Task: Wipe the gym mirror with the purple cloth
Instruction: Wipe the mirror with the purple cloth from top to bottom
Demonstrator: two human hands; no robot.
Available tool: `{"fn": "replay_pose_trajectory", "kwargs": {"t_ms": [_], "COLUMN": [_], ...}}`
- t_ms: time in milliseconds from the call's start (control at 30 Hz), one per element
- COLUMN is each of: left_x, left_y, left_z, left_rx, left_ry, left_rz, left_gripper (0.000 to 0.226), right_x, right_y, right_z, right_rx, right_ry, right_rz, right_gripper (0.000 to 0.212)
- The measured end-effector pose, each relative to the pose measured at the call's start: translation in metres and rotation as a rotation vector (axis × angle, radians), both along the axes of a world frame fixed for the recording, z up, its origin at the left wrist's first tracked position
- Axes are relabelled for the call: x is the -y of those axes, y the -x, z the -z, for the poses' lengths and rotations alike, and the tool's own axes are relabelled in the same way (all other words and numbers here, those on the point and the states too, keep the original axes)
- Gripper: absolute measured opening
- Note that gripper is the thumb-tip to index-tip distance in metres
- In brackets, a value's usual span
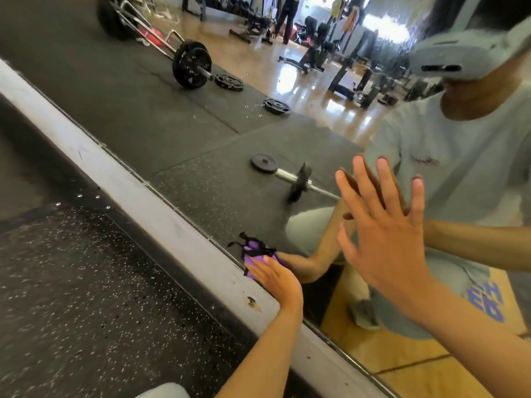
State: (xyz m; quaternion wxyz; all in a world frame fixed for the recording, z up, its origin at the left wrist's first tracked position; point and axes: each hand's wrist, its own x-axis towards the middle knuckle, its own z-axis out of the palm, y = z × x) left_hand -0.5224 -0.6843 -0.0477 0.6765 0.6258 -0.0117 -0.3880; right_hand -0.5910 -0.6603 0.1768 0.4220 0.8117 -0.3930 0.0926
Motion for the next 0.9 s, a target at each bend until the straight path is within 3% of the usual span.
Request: {"fn": "replay_pose_trajectory", "kwargs": {"t_ms": [167, 367, 467, 600, 800, 900], "left_x": [0.016, 0.027, 0.025, 0.035, 0.055, 0.051], "left_y": [-0.043, -0.076, -0.086, -0.119, -0.159, -0.148], "left_z": [-0.116, -0.252, -0.292, -0.289, -0.264, -0.285], "left_rx": [0.464, 1.431, 1.617, 1.618, 0.87, 0.772], "left_ry": [0.321, 0.488, 0.586, 0.671, 0.412, 0.35], "left_rz": [-0.108, -0.066, -0.021, -0.068, -0.226, -0.217], "left_gripper": [0.058, 0.054, 0.055, 0.056, 0.065, 0.067], "right_x": [0.002, 0.006, 0.012, 0.016, 0.02, 0.019], "right_y": [-0.004, -0.032, -0.031, -0.025, -0.022, -0.023], "right_z": [-0.029, -0.121, -0.155, -0.16, -0.156, -0.156], "right_rx": [0.032, 0.313, 0.469, 0.489, 0.395, 0.374], "right_ry": [0.014, 0.084, 0.077, 0.122, 0.146, 0.155], "right_rz": [-0.056, -0.127, -0.157, -0.127, -0.093, -0.077], "right_gripper": [0.077, 0.08, 0.082, 0.084, 0.078, 0.077]}}
